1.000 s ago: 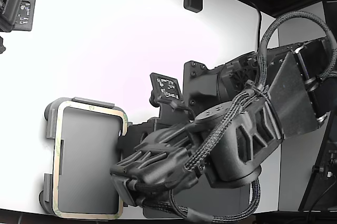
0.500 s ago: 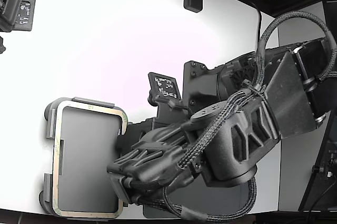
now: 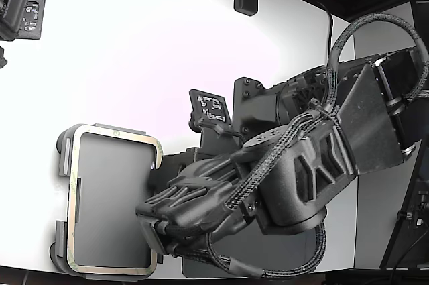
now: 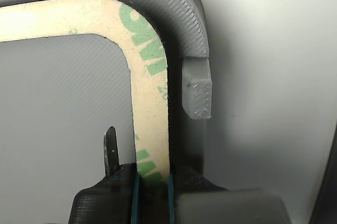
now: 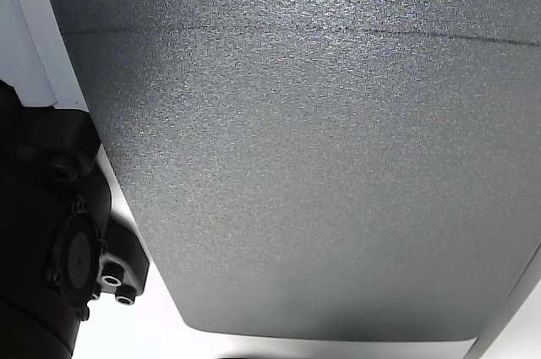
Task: Grab top frame and put it into gray box.
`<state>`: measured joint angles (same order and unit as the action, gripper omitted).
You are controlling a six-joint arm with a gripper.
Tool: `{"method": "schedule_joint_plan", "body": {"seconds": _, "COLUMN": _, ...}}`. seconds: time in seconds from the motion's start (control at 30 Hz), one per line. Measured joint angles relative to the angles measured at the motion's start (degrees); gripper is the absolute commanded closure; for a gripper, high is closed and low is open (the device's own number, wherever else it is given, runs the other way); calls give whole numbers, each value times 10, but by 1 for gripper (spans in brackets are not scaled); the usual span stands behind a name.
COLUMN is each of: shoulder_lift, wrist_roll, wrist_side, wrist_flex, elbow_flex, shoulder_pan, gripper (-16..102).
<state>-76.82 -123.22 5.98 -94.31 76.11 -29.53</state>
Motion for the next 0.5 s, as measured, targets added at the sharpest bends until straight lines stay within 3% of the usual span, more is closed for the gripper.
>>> {"method": "schedule_joint_plan", "body": {"seconds": 0.5, "shoulder_lift": 13, "wrist_roll": 0, "wrist_side": -4, "wrist_flex": 0, "elbow_flex": -3, "shoulder_pan": 0, "gripper": 99}}
